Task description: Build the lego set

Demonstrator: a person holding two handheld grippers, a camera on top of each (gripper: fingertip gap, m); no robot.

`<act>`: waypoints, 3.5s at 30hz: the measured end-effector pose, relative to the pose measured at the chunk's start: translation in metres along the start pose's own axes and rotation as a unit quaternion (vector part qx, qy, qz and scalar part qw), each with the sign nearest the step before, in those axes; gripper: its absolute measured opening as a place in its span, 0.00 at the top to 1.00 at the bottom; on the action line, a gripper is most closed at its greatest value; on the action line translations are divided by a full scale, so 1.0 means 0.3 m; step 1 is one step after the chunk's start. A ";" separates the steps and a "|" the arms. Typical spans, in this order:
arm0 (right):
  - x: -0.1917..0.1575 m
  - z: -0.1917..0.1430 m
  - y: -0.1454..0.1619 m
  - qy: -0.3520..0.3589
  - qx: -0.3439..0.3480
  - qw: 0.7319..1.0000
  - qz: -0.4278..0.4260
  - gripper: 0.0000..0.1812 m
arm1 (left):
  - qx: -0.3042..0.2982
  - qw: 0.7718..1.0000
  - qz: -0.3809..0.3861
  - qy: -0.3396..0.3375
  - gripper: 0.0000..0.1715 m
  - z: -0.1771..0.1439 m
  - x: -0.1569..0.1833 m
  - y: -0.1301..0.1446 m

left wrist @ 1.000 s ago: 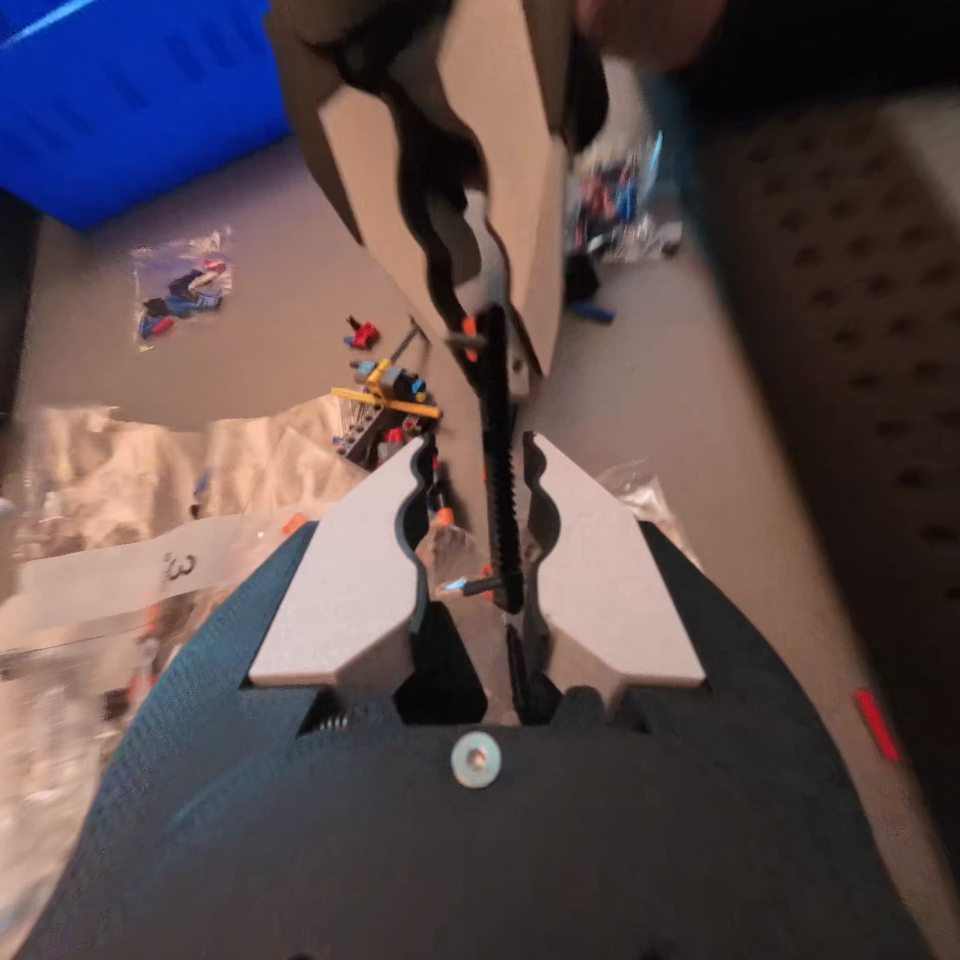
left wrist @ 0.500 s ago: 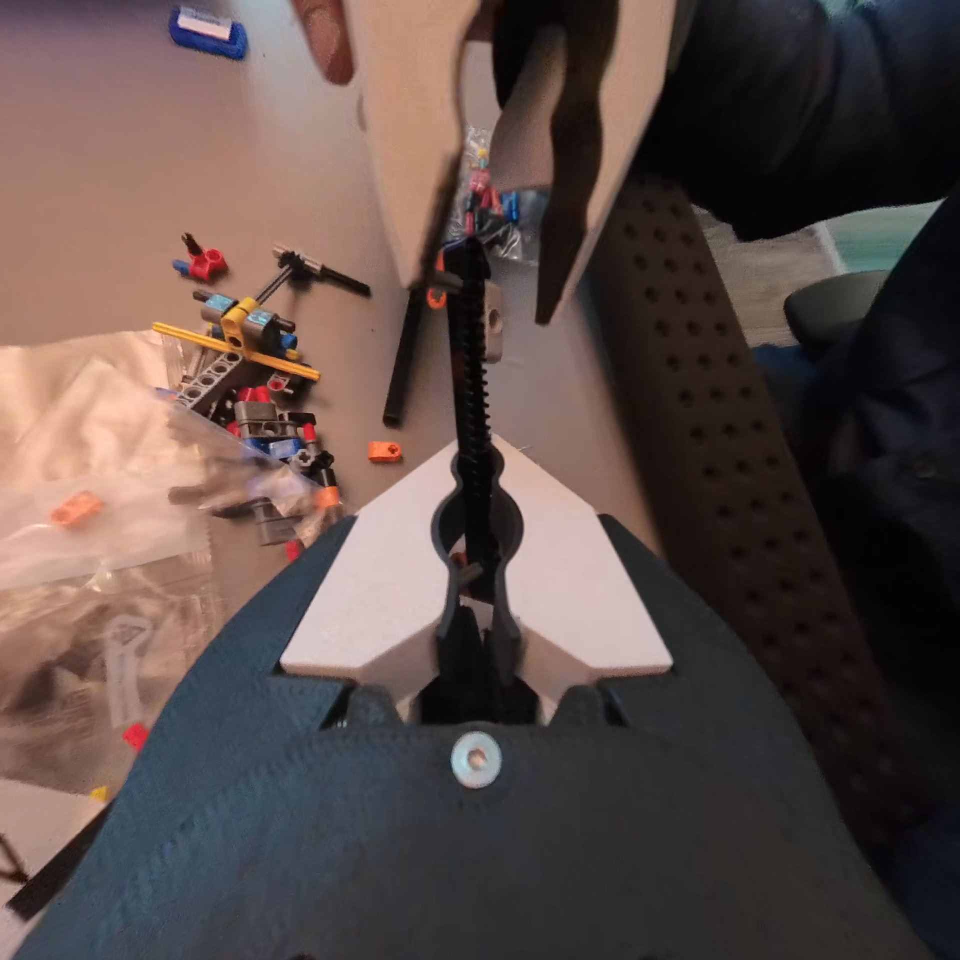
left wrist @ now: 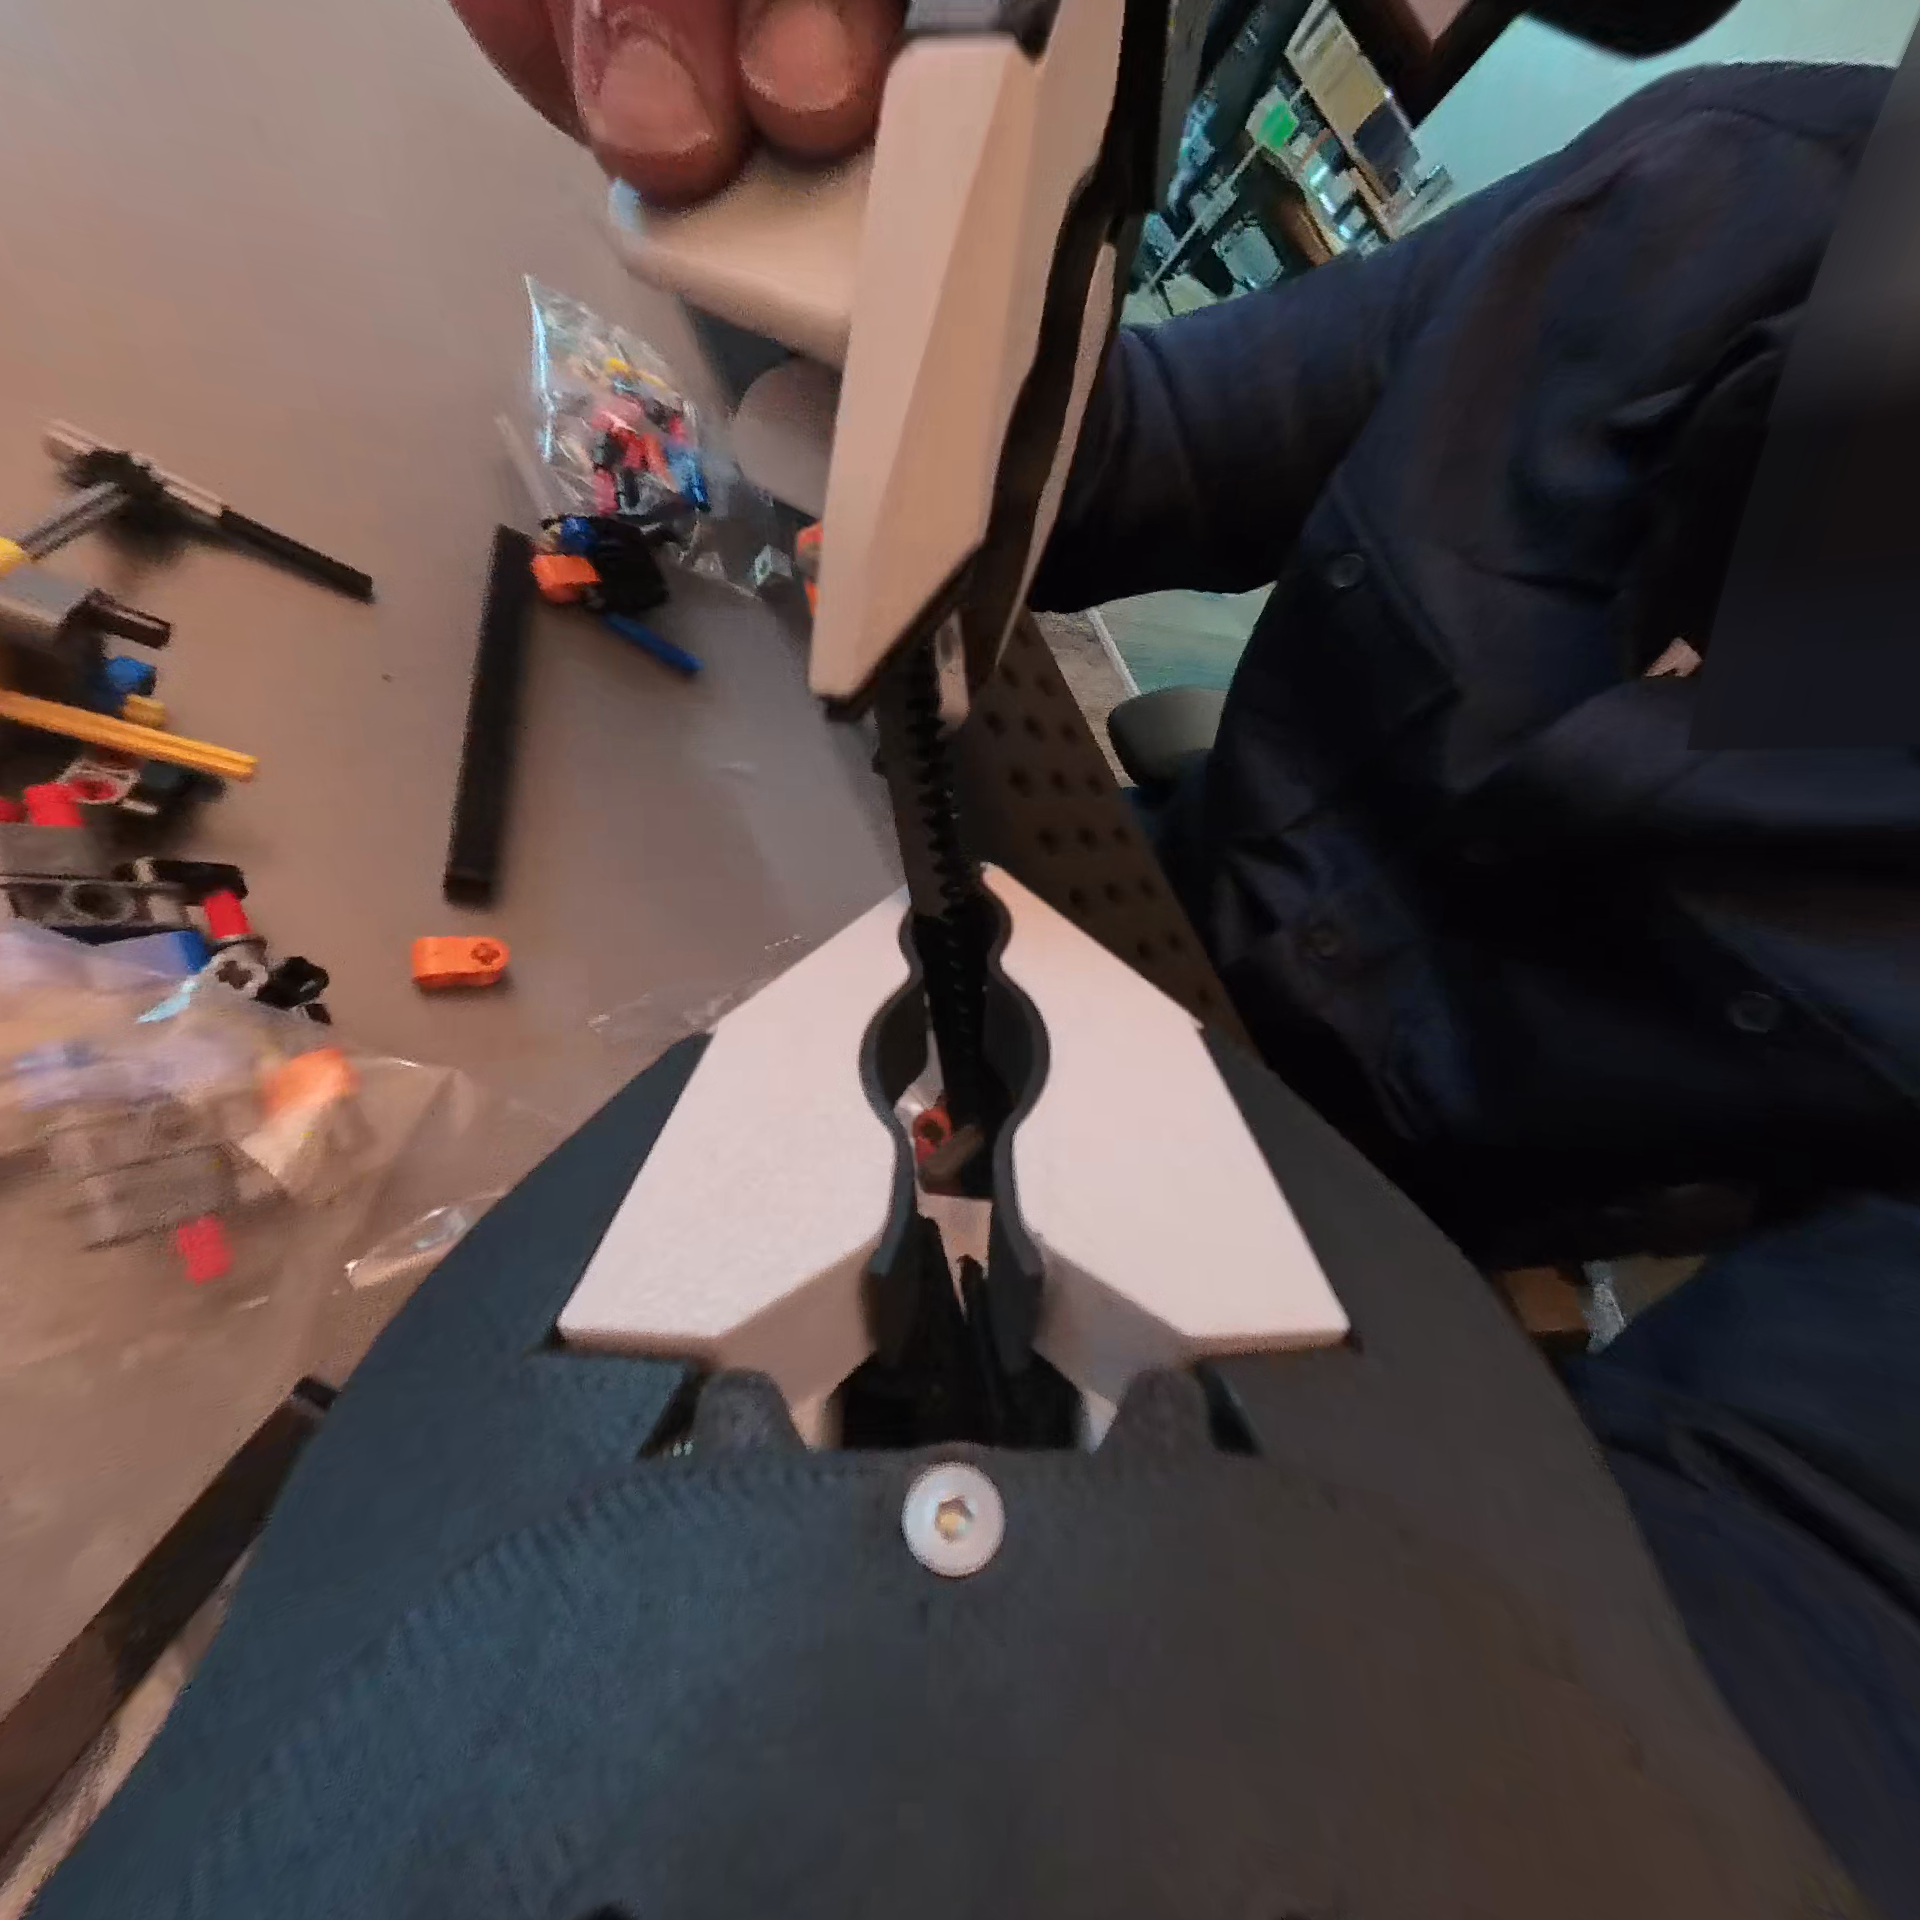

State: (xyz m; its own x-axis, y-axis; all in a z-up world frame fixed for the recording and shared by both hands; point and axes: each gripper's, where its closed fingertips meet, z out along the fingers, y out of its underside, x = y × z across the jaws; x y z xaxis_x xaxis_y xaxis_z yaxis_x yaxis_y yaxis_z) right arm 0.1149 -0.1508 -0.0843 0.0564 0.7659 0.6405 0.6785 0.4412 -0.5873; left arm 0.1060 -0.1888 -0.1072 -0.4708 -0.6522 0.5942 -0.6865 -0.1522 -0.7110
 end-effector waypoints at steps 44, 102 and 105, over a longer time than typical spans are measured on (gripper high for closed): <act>-0.173 0.056 0.156 -0.253 -0.068 0.893 0.367 0.97 | -0.130 0.979 -0.069 -0.140 0.94 0.033 -0.176 0.143; -0.183 0.042 0.175 -0.309 -0.069 0.815 0.486 0.96 | -0.073 0.983 -0.156 -0.057 0.94 0.054 -0.180 0.125; -0.182 0.043 0.178 -0.314 -0.067 0.810 0.491 0.96 | -0.072 0.983 -0.160 -0.055 0.94 0.054 -0.181 0.124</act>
State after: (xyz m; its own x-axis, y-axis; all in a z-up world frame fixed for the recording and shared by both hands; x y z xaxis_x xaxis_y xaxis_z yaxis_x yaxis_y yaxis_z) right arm 0.1385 -0.1631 -0.1571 0.2630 0.8215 -0.5059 0.6077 -0.5483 -0.5745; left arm 0.1149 -0.1710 -0.1720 -0.1604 -0.6663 0.7282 -0.8647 -0.2609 -0.4293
